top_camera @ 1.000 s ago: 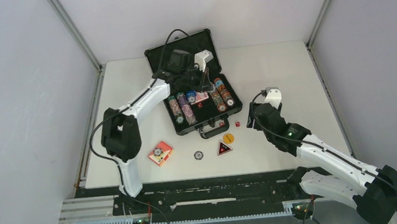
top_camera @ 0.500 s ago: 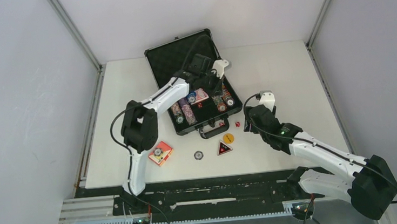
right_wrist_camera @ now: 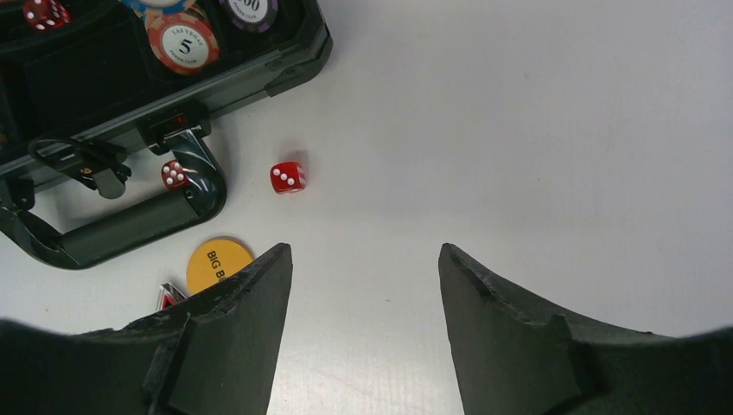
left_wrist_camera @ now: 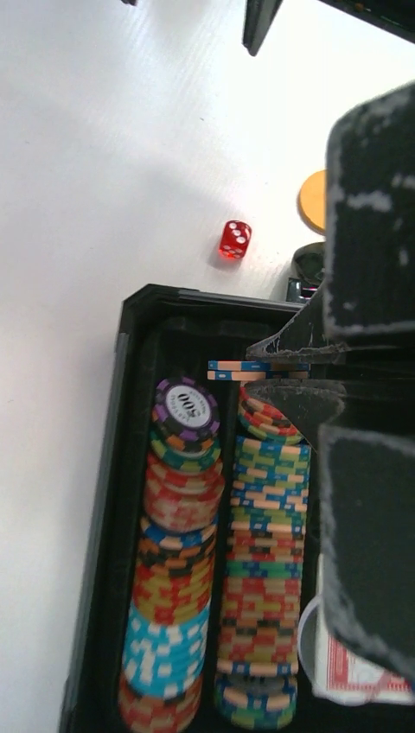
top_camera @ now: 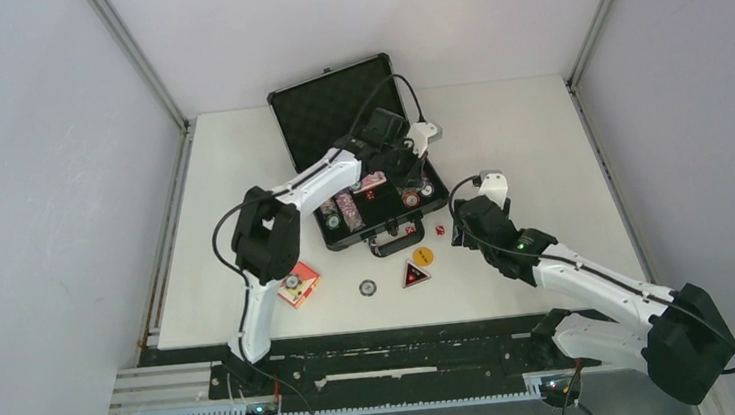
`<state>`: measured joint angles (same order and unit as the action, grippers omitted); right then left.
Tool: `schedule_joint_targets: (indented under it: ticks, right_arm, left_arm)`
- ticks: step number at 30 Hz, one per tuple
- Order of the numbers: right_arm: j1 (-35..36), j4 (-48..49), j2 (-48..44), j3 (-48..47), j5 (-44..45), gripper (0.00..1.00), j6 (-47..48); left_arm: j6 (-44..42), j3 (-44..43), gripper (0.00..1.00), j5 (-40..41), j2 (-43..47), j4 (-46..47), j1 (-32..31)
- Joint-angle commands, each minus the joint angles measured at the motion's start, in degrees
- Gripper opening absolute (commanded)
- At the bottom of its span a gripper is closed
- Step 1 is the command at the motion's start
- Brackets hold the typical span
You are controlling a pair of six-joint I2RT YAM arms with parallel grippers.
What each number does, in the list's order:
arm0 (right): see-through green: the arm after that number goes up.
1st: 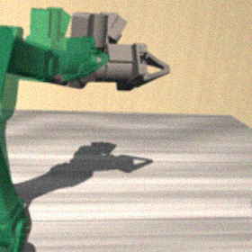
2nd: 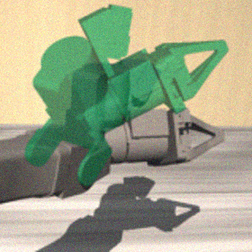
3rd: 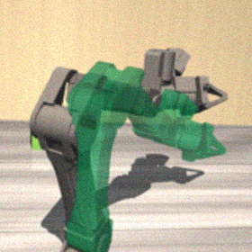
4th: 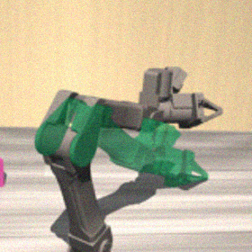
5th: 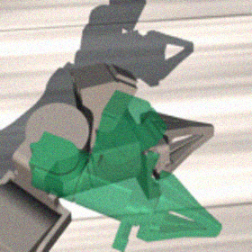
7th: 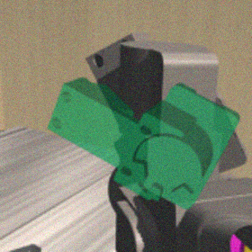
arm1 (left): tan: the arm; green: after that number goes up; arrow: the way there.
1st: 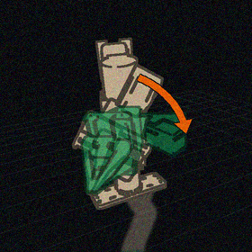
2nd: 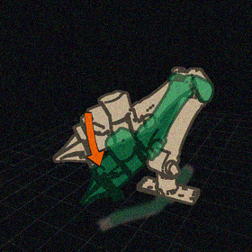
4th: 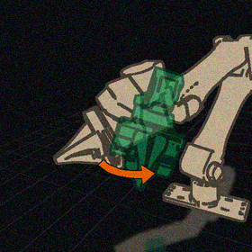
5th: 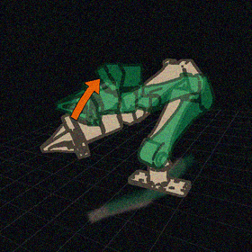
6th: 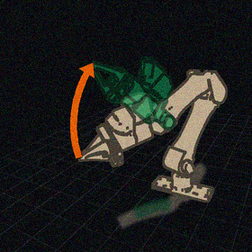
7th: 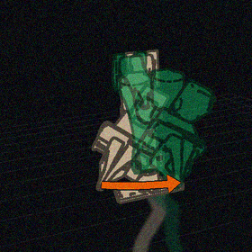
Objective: Pack up texas hold em set
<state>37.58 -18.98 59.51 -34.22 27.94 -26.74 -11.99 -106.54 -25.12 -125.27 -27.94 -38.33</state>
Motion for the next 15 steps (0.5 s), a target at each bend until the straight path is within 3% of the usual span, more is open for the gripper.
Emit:
schedule_joint_targets:
  ticks: [1, 15]
  right_arm:
    - [-0.38, 2.63, 0.56, 0.42, 0.09, 0.71, -0.65]
    - [-0.36, 3.22, 1.8, 0.54, -0.32, 0.7, -0.31]
  left_arm:
    - [-1.7, 3.9, 0.0, -1.48, 2.37, 1.0, -0.16]
    - [-2.37, 5.54, 0.0, 2.01, 0.59, 2.25, -0.26]
